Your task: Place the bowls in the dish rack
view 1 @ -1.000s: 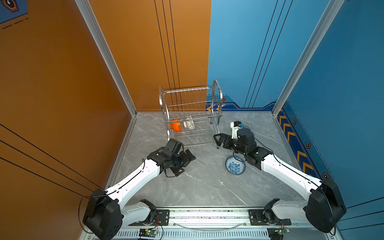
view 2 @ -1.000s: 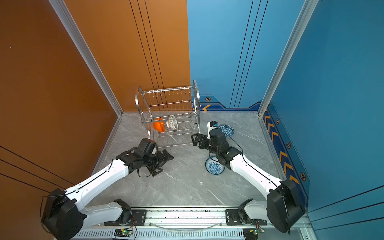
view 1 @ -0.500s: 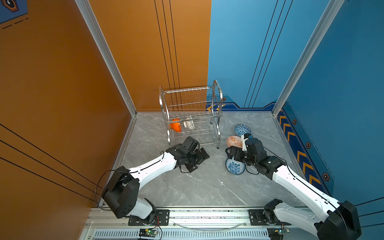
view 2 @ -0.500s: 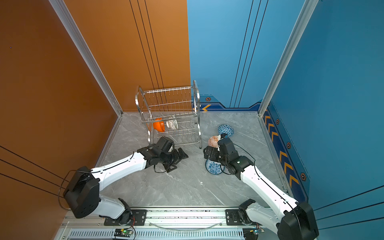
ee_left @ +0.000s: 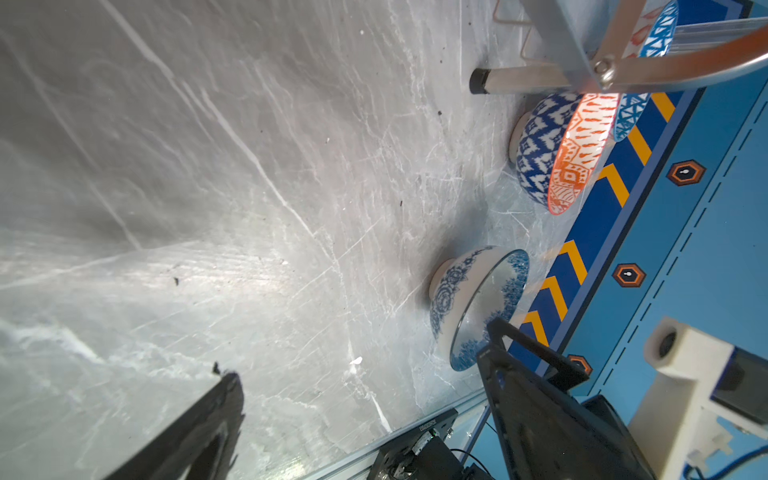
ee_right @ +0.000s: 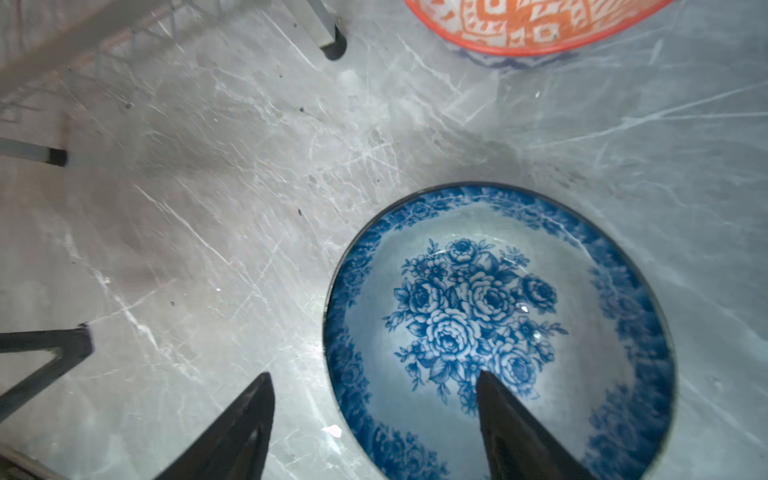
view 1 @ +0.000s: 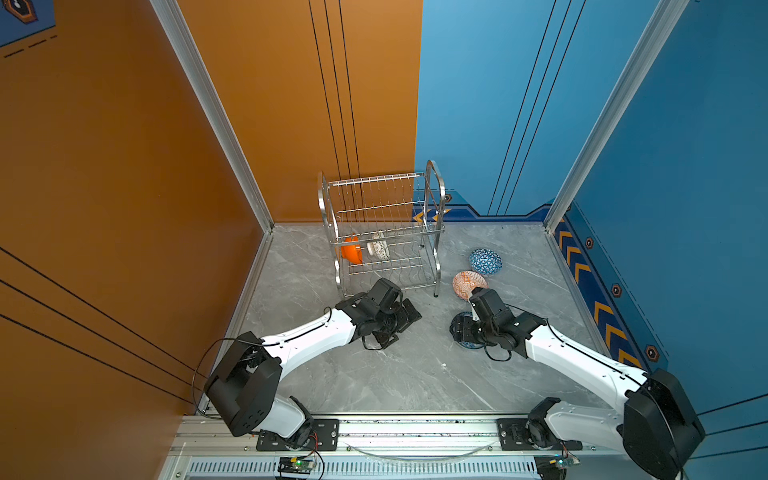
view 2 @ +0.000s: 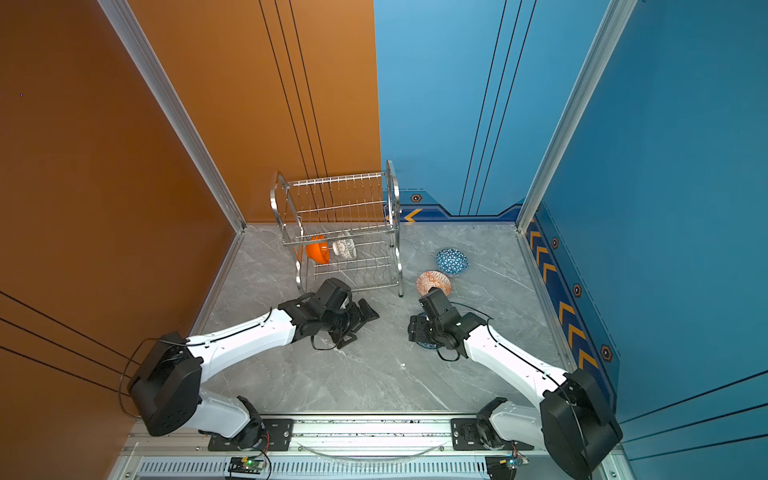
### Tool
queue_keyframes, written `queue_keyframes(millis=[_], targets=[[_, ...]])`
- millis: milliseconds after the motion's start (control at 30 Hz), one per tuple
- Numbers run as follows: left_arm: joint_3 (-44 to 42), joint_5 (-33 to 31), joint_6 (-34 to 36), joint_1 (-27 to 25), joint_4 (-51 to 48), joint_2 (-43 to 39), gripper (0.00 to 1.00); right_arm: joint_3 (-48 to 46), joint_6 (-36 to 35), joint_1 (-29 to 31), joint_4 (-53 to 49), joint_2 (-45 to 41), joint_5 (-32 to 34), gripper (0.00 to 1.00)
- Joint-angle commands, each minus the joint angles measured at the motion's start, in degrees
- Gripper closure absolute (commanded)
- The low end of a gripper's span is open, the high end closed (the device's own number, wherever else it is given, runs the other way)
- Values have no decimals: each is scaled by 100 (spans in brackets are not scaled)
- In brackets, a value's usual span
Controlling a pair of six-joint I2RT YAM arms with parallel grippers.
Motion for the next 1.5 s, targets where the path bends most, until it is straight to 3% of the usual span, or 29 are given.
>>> queue_keyframes(millis=[0,1067,1467], targets=[[-188,-256,-177,-85,6,-295,2,257,-269,39,-252,283,248,27],[-502,-174,-245,157,-112,-791,2,1001,-632,396,-472,1784,550,66],[-480,-79,-181,278,-113,-787,2,1087,-721,411,-523,1895,649,88]])
